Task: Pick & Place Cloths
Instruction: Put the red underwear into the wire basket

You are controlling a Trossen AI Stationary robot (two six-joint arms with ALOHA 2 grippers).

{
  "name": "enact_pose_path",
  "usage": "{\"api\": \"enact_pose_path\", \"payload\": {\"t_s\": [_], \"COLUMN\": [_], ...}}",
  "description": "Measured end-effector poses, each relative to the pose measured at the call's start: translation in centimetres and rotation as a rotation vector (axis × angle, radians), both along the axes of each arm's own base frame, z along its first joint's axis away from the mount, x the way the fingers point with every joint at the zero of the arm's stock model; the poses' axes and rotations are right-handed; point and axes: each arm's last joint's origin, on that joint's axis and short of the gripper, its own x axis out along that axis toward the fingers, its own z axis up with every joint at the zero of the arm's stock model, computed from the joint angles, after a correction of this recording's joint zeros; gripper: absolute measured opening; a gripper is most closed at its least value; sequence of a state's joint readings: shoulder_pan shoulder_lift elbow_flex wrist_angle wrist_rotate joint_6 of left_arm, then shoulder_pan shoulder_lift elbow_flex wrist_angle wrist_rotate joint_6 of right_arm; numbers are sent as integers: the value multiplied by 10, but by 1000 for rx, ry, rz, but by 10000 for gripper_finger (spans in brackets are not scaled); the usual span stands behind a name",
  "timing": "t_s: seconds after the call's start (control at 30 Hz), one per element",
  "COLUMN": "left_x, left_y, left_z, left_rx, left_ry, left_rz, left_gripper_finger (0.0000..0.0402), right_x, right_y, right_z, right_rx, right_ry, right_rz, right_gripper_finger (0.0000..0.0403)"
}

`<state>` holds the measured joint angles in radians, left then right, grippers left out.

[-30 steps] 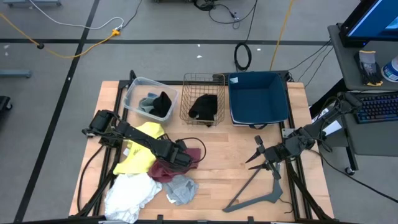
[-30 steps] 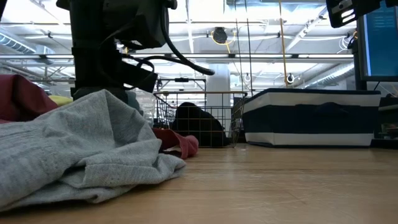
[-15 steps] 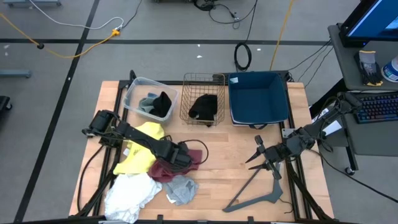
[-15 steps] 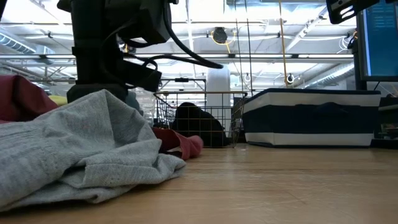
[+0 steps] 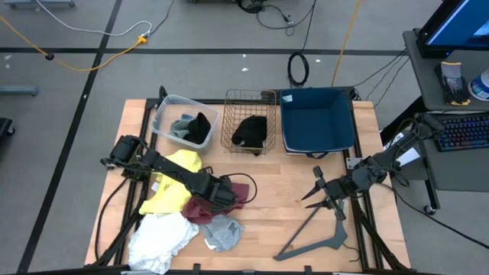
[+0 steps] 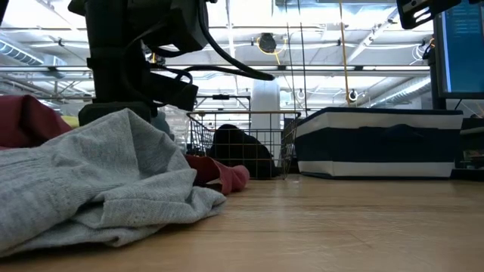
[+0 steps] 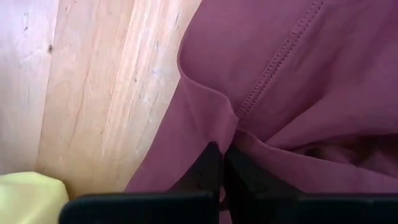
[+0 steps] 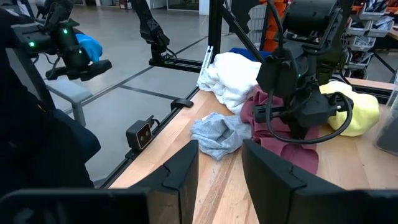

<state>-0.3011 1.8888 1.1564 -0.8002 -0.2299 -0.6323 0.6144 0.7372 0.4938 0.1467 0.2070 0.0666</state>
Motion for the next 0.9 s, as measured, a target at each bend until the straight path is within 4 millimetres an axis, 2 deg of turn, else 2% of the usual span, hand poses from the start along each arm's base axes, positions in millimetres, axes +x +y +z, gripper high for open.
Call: {"api": "enact_pose_path", "payload": {"t_s": [0.1, 0.4, 0.9], "left_x": [-3, -15, -55], "left_y": [2, 6, 10], "left_z": [9, 63, 145], "left_rx": [1, -43, -75], "left_ry": [-18, -191, -517], "left_rz": [1, 7, 27], "left_gripper_finger": [6, 2, 1], "right_x": [0, 0, 0], "right_y": [0, 0, 0], "right_z": [0, 0, 0], "right_rx": [1, 1, 1], "right_ry": [-1, -2, -2], "right_rz": [0, 0, 0], "right_gripper_finger": [114, 114, 114]}}
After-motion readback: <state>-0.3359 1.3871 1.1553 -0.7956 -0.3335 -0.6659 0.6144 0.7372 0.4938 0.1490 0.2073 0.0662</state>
